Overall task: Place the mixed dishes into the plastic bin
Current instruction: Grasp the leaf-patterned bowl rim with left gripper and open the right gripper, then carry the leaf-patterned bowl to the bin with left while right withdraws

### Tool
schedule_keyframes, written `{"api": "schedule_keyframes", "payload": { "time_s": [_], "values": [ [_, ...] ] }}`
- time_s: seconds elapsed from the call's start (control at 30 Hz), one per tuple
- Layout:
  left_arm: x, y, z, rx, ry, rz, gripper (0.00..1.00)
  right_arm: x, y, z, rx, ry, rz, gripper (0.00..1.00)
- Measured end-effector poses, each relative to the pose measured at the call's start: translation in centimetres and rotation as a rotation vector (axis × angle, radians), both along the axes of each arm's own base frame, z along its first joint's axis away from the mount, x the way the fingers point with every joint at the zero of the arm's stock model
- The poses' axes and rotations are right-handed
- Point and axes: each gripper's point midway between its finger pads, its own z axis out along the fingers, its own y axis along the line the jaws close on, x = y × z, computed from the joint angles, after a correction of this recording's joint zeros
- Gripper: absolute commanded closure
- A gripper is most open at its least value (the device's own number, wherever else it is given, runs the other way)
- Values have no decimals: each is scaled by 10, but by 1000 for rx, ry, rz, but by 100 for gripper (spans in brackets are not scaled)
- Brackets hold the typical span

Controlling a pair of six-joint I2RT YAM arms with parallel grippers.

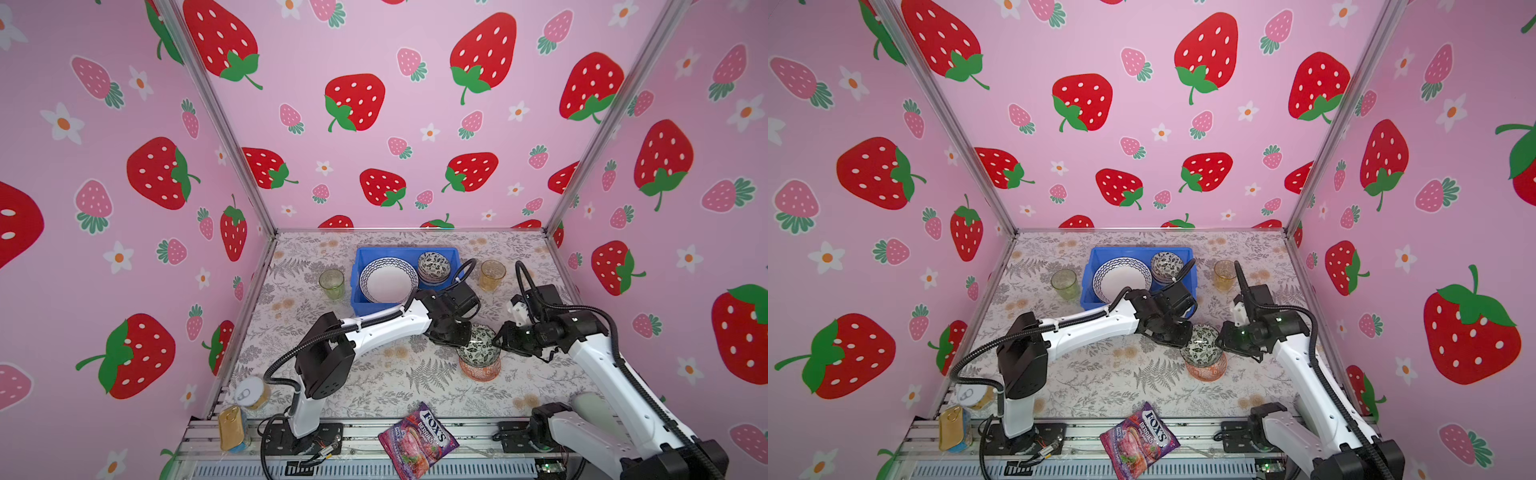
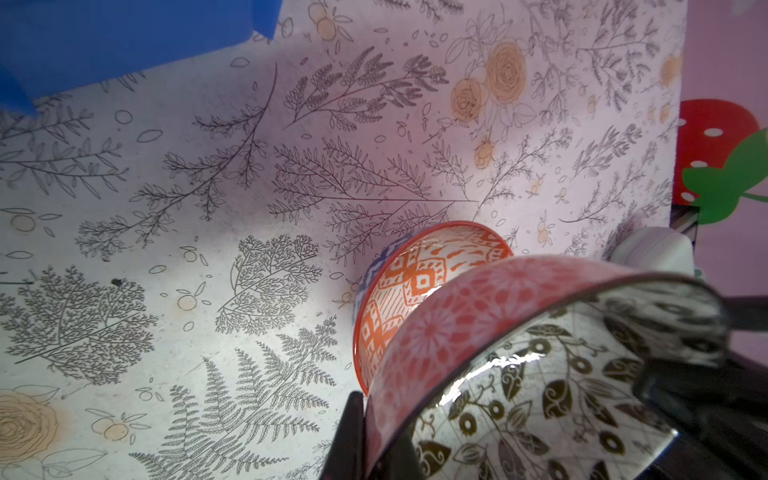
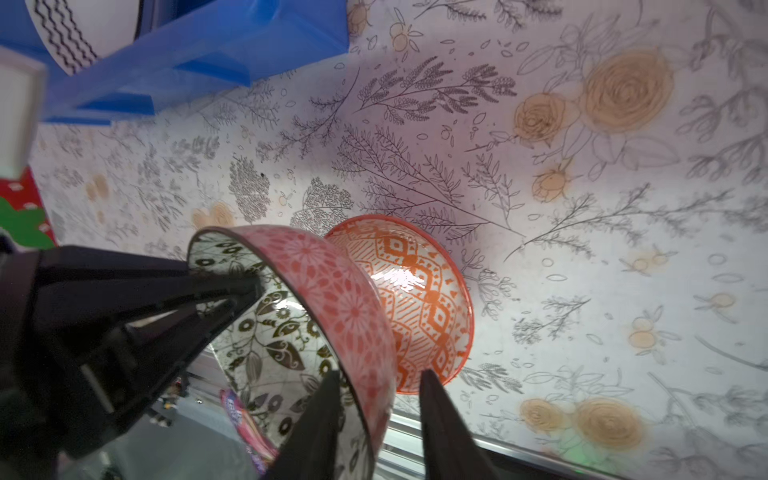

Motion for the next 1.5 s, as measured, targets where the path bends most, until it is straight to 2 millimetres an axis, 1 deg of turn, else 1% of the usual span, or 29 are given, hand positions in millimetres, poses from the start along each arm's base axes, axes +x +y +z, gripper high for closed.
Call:
{"api": "schedule_keyframes", "payload": {
  "time_s": [0.07, 0.23, 0.3, 0.4, 0.47, 0.6, 0.67, 0.83, 0.9, 1.07, 1.2, 1.27, 1.33, 1.5],
  "values": [
    [-1, 0, 0, 2, 2, -1, 100, 1, 0, 1, 0, -3, -1, 42],
    [-1, 3, 0, -1, 9, -3, 100, 9, 1, 13, 1, -42, -3, 36],
    [-1, 6, 3, 0, 7, -2, 100, 12, 0, 20, -2, -61, -6, 30],
    [3, 10, 11, -12, -9, -3, 100, 18, -2, 26, -21, -80, -16, 19],
    [7, 13, 18, -23, -21, 2, 100, 20, -5, 27, -39, -84, -25, 14],
    [22, 25, 32, -39, -50, 19, 100, 25, -9, 29, -68, -88, -35, 5],
    [34, 32, 36, -44, -64, 29, 100, 28, -9, 34, -67, -103, -39, 1],
    [63, 46, 51, -52, -101, 63, 100, 38, -8, 45, -57, -162, -57, 1],
    [82, 52, 61, -57, -126, 94, 100, 36, -13, 44, -73, -165, -73, 1],
    [131, 58, 94, -105, -226, 162, 100, 26, -19, 38, -86, -153, -93, 1],
    [156, 62, 111, -117, -292, 195, 100, 20, -23, 37, -93, -157, -100, 1],
    [168, 63, 114, -118, -311, 209, 100, 18, -25, 38, -96, -165, -102, 1],
    [178, 66, 112, -111, -320, 224, 100, 16, -26, 39, -99, -171, -105, 1],
    [211, 85, 96, -75, -317, 291, 100, 15, -29, 36, -110, -170, -110, 1]
  ]
}}
